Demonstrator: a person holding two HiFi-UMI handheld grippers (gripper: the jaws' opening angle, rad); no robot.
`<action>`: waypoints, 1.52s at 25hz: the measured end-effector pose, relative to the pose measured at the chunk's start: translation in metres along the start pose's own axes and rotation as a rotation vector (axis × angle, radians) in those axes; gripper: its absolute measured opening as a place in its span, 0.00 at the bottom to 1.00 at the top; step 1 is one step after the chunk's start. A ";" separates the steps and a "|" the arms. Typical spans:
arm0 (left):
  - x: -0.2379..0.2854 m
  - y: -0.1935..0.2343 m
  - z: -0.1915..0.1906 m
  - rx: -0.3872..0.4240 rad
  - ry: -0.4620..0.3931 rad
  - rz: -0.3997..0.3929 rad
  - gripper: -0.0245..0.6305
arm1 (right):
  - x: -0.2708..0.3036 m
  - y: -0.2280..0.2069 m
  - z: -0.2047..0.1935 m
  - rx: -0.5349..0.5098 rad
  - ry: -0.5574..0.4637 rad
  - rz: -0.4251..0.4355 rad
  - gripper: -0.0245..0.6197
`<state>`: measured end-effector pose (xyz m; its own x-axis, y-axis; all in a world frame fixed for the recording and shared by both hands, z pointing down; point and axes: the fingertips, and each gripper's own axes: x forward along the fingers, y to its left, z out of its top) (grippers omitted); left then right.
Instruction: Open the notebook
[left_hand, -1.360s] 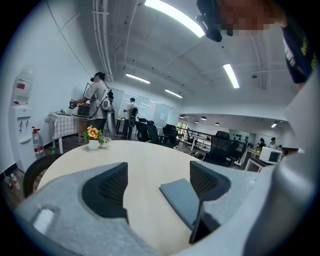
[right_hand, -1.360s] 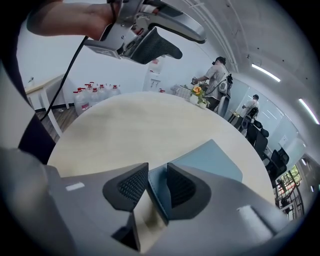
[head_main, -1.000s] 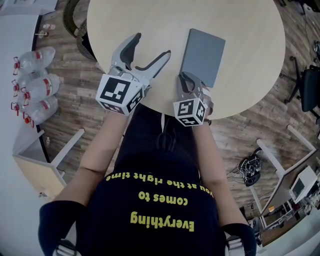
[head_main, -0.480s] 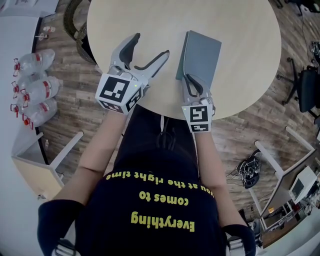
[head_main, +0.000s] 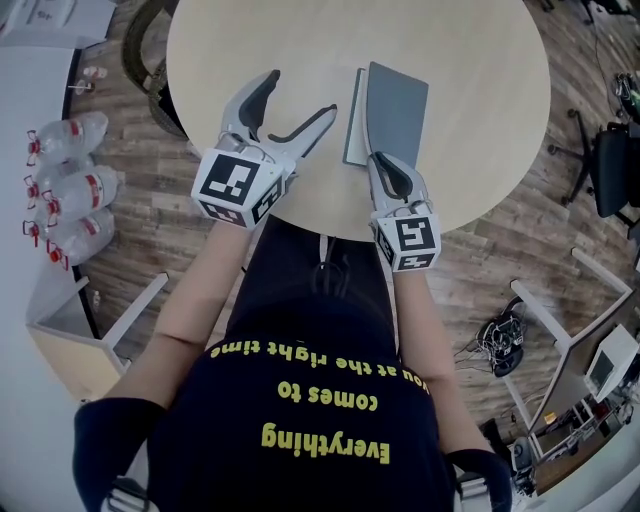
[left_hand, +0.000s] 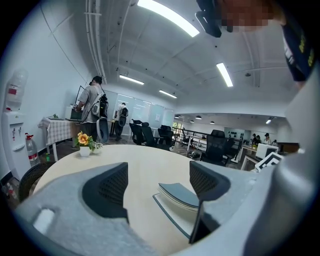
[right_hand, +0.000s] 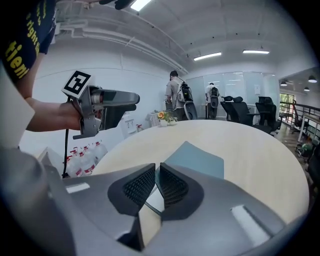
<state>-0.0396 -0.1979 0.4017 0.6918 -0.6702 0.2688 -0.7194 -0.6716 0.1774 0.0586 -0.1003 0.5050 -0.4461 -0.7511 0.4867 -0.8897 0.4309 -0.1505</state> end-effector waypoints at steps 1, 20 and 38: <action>0.001 -0.001 0.001 0.002 0.000 -0.003 0.65 | -0.001 -0.001 0.001 0.013 -0.006 -0.001 0.10; 0.000 -0.005 0.002 0.003 0.002 -0.003 0.64 | -0.002 -0.004 0.001 0.127 -0.024 0.055 0.10; -0.005 -0.018 0.011 0.015 -0.036 -0.003 0.55 | -0.061 -0.052 0.039 0.266 -0.239 -0.128 0.10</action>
<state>-0.0294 -0.1862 0.3865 0.6958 -0.6790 0.2341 -0.7167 -0.6778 0.1641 0.1284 -0.0960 0.4497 -0.3114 -0.8996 0.3063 -0.9199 0.2044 -0.3347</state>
